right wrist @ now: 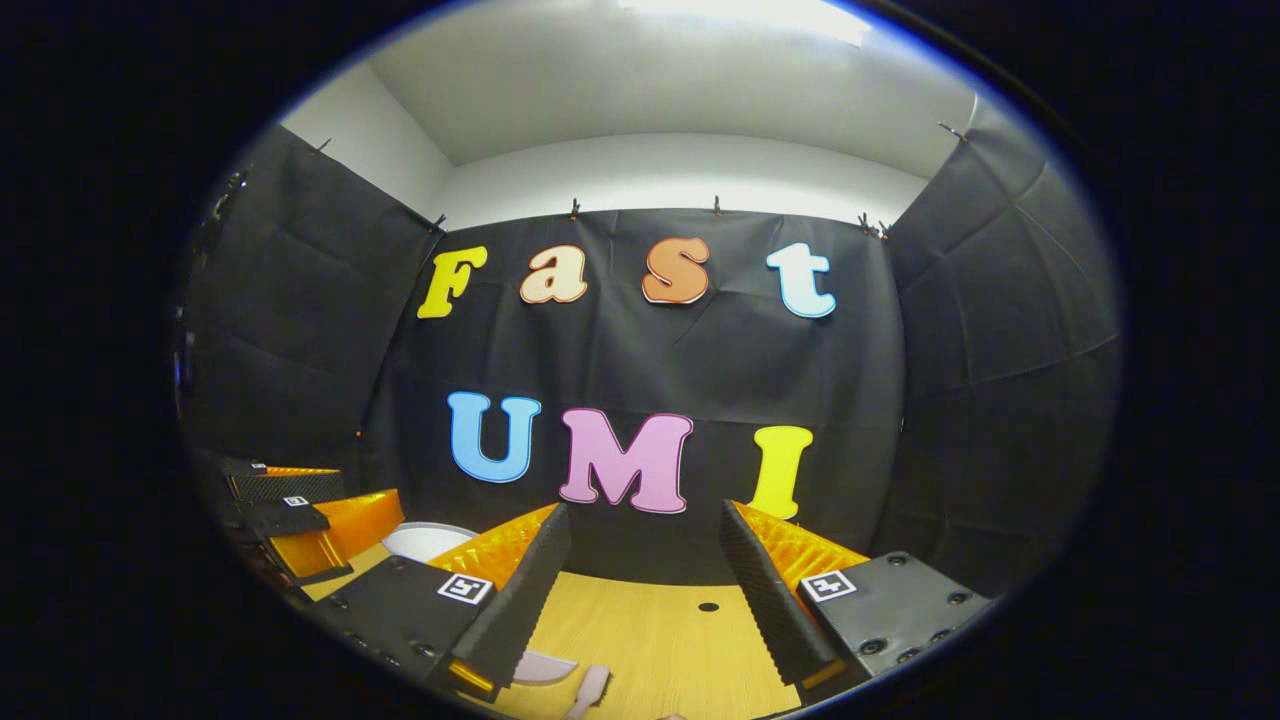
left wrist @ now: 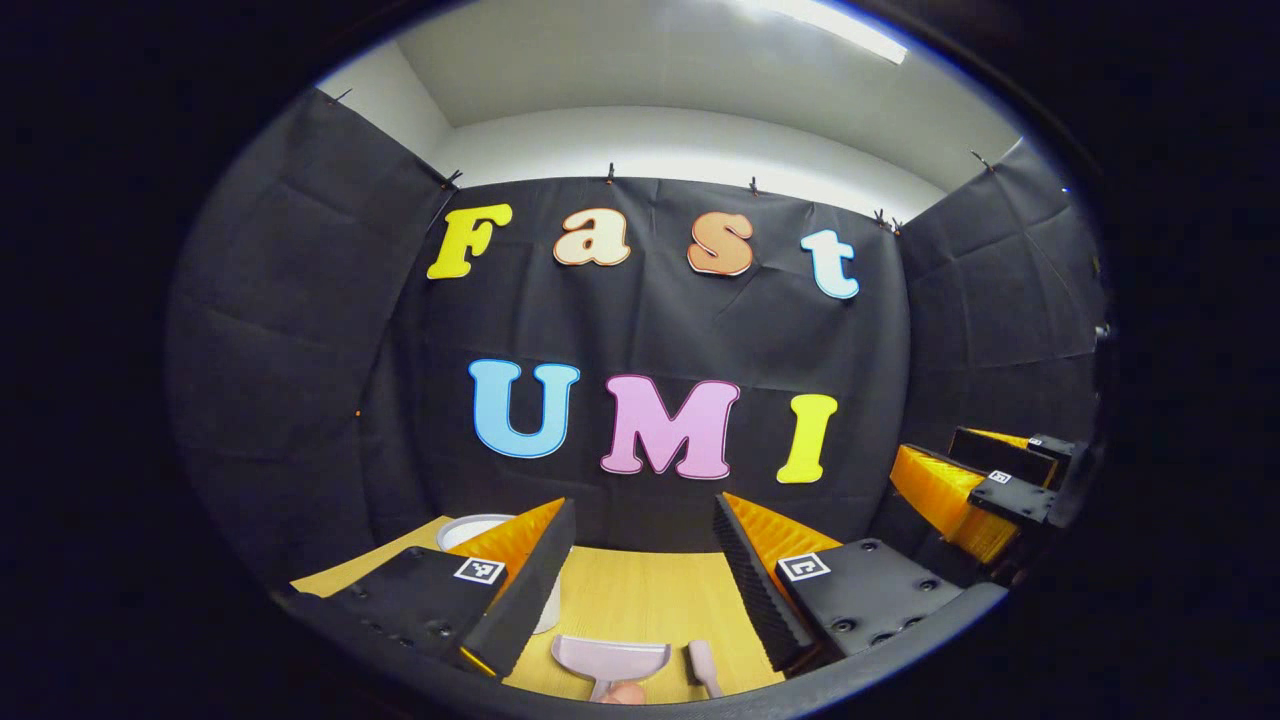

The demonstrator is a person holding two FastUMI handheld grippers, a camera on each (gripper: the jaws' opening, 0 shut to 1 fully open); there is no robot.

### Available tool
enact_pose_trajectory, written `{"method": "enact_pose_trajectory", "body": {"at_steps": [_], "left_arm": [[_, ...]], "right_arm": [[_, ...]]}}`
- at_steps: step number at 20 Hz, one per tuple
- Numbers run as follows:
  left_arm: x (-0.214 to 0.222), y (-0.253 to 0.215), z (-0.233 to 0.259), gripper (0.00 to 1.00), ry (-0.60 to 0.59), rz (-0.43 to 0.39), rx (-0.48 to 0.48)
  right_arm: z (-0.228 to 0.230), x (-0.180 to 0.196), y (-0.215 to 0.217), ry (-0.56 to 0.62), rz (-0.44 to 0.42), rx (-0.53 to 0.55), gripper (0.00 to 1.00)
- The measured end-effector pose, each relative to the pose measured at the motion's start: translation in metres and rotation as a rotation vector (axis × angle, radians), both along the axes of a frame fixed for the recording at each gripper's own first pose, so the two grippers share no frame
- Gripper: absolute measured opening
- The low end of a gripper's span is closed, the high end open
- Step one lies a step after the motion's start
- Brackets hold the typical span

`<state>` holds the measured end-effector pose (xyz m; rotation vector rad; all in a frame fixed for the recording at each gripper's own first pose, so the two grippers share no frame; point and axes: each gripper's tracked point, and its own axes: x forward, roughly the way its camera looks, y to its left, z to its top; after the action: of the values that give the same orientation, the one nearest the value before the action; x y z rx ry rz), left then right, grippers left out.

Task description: Pick up the small broom and dustpan from the desktop, sweep the trash into the dustpan with the broom, and then empty the trash into the garbage bin.

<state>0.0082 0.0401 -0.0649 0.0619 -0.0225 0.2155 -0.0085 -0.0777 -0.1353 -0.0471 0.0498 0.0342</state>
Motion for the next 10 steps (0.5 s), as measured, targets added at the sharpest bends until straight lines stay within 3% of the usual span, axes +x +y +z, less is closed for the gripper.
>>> {"method": "enact_pose_trajectory", "body": {"at_steps": [1,3,4,9,10], "left_arm": [[-0.001,0.003,0.001,0.81,-0.009,0.013,0.007],[-0.002,0.004,0.003,0.81,-0.022,0.024,0.027],[0.0,0.006,0.006,0.81,-0.031,0.027,0.038],[-0.001,0.012,0.014,0.82,-0.061,0.063,0.088],[-0.001,0.014,0.016,0.81,-0.062,0.07,0.099]], "right_arm": [[0.001,0.0,0.0,0.0,0.002,0.001,0.95],[0.002,0.0,0.002,-0.003,0.003,-0.002,0.95],[0.003,-0.001,0.004,-0.006,0.008,0.0,0.91],[0.004,-0.006,0.013,-0.017,0.041,-0.013,0.96],[0.0,0.004,0.021,-0.015,0.046,-0.013,0.92]]}}
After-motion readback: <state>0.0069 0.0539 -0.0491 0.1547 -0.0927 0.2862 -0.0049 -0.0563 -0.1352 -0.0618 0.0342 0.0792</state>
